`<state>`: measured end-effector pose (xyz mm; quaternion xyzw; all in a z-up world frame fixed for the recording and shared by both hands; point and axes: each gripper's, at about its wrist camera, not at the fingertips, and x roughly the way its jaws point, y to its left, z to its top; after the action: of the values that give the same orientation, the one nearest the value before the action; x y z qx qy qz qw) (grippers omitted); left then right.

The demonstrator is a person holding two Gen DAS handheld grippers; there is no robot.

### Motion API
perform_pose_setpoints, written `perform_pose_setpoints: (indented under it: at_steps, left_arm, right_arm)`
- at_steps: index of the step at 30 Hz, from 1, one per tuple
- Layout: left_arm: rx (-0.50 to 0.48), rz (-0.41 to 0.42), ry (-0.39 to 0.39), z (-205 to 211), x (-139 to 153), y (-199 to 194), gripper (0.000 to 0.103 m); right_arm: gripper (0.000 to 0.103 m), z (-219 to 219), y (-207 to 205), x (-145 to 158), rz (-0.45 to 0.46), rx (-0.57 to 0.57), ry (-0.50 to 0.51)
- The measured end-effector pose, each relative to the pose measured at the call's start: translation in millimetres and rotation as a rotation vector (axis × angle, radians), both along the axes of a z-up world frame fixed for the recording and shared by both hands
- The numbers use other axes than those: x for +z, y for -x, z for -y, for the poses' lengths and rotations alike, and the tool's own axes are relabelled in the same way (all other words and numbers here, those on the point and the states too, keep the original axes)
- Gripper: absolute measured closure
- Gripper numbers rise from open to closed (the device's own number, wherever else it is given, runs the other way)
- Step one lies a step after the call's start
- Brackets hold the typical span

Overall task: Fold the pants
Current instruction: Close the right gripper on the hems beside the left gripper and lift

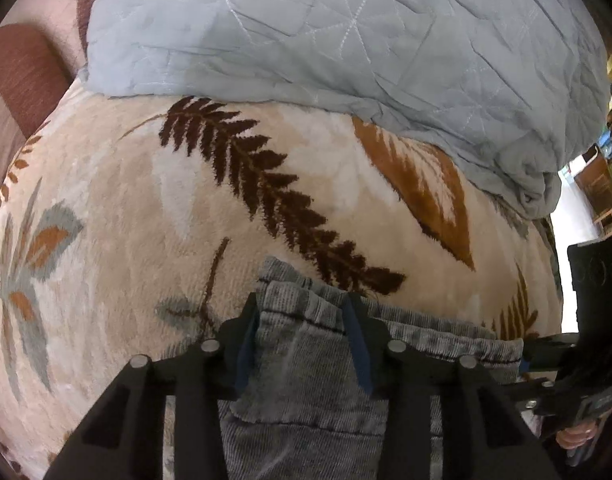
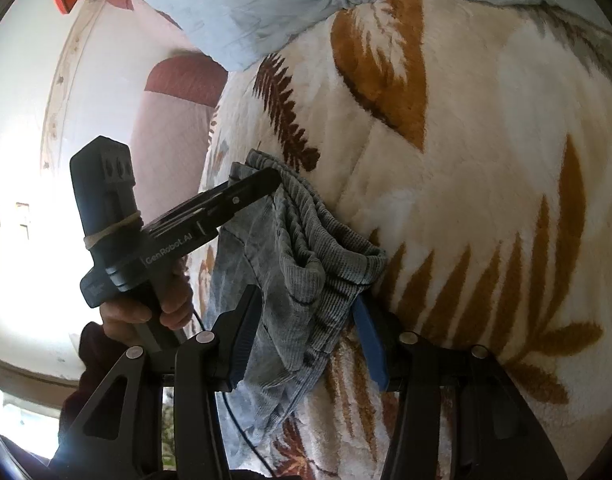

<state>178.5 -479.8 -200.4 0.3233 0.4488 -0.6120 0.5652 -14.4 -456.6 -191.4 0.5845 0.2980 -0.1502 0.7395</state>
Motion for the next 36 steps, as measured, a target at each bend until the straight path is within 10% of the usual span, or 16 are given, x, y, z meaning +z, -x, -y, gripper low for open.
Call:
perform_pose_setpoints:
  at_steps: [8, 25, 36]
  left_arm:
    - [0.042, 0.032, 0.05, -27.9, 11.8, 1.8, 0.083]
    - [0.147, 0.064, 0.249, -90.5, 100.6, -3.7, 0.085]
    - [0.252, 0.115, 0.261, -180.6, 106.5, -18.5, 0.084]
  right_arm:
    - [0.083, 0.5, -5.5, -1.9, -0.015, 0.031, 0.041]
    - [0.085, -25.3, -7.7, 48.1, 0.156, 0.147, 0.172]
    - [0.085, -91.4, -41.1, 72.4, 0.242, 0.344, 0.234]
